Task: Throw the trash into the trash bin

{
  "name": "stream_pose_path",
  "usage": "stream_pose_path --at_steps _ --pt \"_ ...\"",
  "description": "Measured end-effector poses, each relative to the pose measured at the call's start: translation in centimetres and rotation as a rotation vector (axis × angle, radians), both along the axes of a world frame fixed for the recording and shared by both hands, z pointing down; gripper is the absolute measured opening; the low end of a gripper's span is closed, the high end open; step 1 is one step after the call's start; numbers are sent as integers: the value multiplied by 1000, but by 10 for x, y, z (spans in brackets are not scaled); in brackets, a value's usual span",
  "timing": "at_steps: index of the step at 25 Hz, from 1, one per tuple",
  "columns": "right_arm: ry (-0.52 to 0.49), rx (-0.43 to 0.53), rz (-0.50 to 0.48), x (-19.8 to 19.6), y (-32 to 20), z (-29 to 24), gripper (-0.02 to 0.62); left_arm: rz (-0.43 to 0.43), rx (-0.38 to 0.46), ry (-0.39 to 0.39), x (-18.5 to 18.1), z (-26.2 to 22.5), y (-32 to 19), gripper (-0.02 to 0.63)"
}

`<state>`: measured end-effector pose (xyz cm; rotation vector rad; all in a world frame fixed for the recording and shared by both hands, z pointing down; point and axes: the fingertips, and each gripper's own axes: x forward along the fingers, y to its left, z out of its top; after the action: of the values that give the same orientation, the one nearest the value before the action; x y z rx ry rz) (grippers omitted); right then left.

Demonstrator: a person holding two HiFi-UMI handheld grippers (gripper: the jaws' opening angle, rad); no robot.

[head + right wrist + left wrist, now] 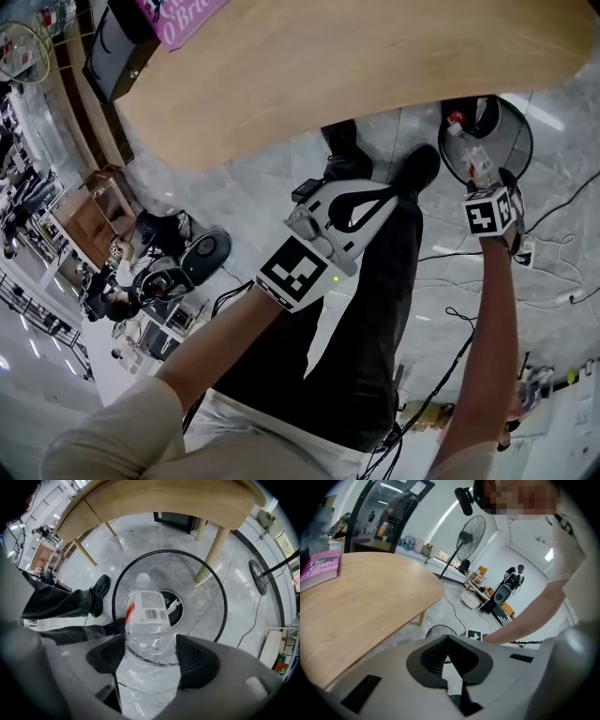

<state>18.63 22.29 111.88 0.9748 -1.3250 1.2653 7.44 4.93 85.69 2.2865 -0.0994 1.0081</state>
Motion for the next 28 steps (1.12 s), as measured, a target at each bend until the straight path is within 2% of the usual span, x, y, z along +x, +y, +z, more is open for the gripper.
stream_pose_path --at_steps 6,11,24,28 --pt "-24 1 -19 -8 1 -1 396 21 18 5 -4 -3 5 8" --pt "-15 30 -20 -5 -3 -28 402 11 13 20 -4 -22 10 8" --pt "25 194 65 41 -39 -188 402 -16 80 87 12 -133 0 8" --pt "8 233 151 57 -43 -242 402 -20 96 93 14 -168 0 8"
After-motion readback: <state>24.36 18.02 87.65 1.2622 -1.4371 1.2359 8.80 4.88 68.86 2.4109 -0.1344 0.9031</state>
